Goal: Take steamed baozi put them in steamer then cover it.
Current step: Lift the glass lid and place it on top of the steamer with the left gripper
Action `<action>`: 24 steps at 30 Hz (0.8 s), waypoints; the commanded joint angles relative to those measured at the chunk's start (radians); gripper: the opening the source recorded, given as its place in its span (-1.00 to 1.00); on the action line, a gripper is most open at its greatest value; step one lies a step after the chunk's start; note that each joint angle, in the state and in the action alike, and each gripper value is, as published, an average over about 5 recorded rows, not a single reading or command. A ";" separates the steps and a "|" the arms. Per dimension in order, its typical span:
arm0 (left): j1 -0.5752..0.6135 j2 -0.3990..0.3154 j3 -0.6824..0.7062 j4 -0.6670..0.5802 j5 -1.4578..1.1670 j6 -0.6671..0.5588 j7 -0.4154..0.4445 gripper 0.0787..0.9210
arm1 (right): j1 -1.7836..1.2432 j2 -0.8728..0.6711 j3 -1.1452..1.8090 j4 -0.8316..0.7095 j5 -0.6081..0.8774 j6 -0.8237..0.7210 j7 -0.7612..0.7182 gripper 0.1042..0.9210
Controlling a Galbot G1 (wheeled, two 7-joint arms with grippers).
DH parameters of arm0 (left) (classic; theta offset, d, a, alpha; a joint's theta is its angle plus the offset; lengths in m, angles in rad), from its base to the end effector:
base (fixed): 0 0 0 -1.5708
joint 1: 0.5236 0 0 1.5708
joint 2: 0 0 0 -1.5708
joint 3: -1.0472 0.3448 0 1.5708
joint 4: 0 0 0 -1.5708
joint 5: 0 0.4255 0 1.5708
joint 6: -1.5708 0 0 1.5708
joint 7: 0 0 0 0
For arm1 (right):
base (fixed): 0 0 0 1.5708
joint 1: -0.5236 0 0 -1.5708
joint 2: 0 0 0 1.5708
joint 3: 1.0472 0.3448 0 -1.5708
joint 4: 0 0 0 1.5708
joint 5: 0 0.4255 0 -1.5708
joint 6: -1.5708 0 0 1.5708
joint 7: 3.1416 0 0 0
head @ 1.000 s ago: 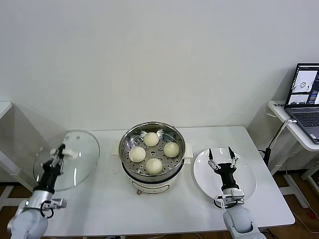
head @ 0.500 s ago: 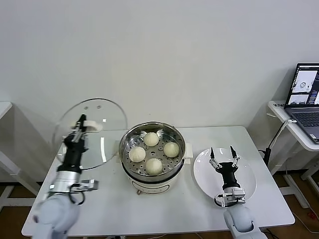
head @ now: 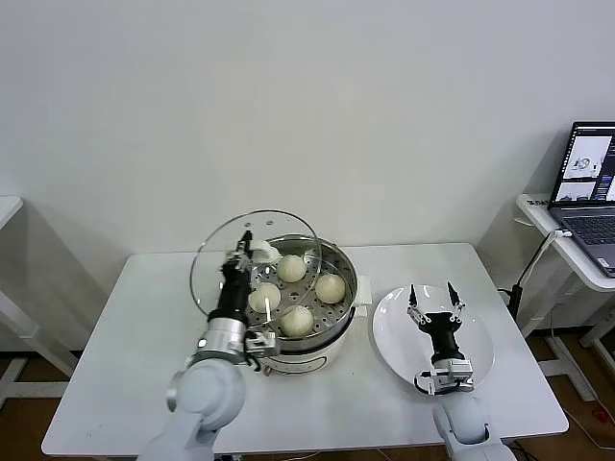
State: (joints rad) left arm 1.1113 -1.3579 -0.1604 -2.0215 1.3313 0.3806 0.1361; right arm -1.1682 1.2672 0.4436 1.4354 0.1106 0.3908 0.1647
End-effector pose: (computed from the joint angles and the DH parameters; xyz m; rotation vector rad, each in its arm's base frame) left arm 0.3455 -0.0993 -0.2072 -0.0506 2.2906 1.9341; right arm 0.3696 -0.0881 -0.4418 0.0981 2.9955 -0.2531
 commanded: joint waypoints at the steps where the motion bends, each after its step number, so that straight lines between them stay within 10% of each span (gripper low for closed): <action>1: -0.099 -0.064 0.128 0.108 0.186 0.065 0.145 -0.74 | 0.006 0.008 0.004 -0.021 -0.008 -0.004 0.000 0.76; 24: -0.091 -0.121 0.159 0.150 0.216 0.065 0.147 -0.74 | 0.021 0.018 0.006 -0.045 -0.018 -0.001 -0.003 0.76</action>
State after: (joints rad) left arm 1.0261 -1.4616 -0.0218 -1.8929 1.5202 0.4379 0.2675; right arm -1.1486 1.2842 0.4510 1.3939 0.0937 0.3898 0.1626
